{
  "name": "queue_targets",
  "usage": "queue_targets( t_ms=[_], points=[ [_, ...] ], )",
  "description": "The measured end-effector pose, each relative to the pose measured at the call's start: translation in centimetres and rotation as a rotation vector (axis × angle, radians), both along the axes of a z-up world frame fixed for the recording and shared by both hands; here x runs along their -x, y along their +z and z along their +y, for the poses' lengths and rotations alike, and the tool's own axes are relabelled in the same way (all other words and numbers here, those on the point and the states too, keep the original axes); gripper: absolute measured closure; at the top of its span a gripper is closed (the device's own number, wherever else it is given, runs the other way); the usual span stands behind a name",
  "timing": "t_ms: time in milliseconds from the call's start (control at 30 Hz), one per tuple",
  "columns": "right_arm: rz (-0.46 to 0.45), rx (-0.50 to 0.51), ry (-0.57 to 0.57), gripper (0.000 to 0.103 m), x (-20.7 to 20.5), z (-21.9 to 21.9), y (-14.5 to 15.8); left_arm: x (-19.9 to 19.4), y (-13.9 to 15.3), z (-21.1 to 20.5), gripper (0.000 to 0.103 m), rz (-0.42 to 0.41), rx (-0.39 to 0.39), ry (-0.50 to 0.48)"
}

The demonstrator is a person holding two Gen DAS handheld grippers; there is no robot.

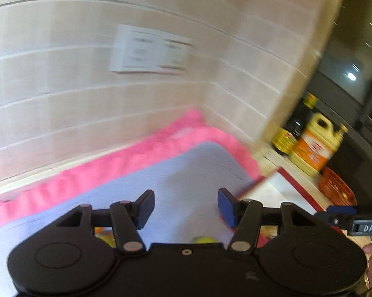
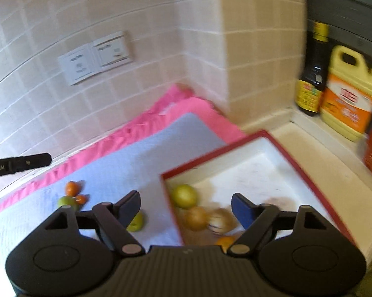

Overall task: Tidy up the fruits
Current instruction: 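Move both open grippers back toward the green apples on the mat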

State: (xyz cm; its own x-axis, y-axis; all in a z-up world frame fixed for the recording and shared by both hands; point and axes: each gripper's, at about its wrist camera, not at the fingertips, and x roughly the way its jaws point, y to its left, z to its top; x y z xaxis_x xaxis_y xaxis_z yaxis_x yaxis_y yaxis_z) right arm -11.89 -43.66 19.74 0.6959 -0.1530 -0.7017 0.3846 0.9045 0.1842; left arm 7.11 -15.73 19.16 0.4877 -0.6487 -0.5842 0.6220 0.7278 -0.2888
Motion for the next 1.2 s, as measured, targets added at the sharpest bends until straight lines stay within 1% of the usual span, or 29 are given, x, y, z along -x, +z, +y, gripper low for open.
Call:
queue_targets(
  t_ms=[100, 200, 300, 400, 467, 567, 667, 733, 833, 1000, 1100, 1200],
  points=[
    [0.003, 0.000, 0.052, 0.021, -1.8, 2.3, 0.1, -0.8, 0.2, 3.8, 0.036, 0.009, 0.013, 0.070],
    [0.007, -0.004, 0.098, 0.021, -3.8, 4.4, 0.1, -1.4, 0.0, 6.5, 0.036, 0.018, 0.017, 0.112],
    [0.006, -0.005, 0.130, 0.021, -5.7, 6.2, 0.2, -2.0, -0.5, 7.9, 0.036, 0.021, 0.003, 0.130],
    [0.004, 0.005, 0.149, 0.022, -7.2, 7.7, 0.2, -2.6, -1.5, 8.6, 0.036, 0.024, -0.022, 0.123],
    [0.013, 0.007, 0.159, 0.025, -8.4, 8.3, 0.0, -3.0, -2.4, 8.6, 0.036, 0.022, -0.050, 0.108],
    [0.030, -0.005, 0.165, 0.025, -9.6, 8.7, -0.6, -3.6, -4.0, 8.7, 0.036, 0.030, -0.090, 0.083],
    [0.043, -0.008, 0.156, 0.025, -10.5, 8.5, -1.1, -4.3, -5.4, 9.0, 0.036, 0.056, -0.095, 0.049],
    [0.053, -0.008, 0.143, 0.025, -10.9, 8.3, -1.4, -4.8, -6.3, 8.9, 0.036, 0.078, -0.102, 0.010],
    [0.065, -0.014, 0.122, 0.025, -11.4, 7.9, -1.9, -5.4, -7.7, 8.4, 0.036, 0.101, -0.128, -0.027],
    [0.091, -0.030, 0.102, 0.025, -12.0, 7.5, -3.0, -6.4, -9.9, 7.6, 0.034, 0.152, -0.135, -0.049],
    [0.107, -0.044, 0.107, 0.025, -12.3, 7.5, -3.6, -6.7, -10.8, 6.9, 0.027, 0.171, -0.145, -0.061],
    [0.113, -0.045, 0.110, 0.025, -12.7, 7.7, -3.8, -7.1, -11.5, 6.1, 0.027, 0.174, -0.157, -0.068]
  ],
)
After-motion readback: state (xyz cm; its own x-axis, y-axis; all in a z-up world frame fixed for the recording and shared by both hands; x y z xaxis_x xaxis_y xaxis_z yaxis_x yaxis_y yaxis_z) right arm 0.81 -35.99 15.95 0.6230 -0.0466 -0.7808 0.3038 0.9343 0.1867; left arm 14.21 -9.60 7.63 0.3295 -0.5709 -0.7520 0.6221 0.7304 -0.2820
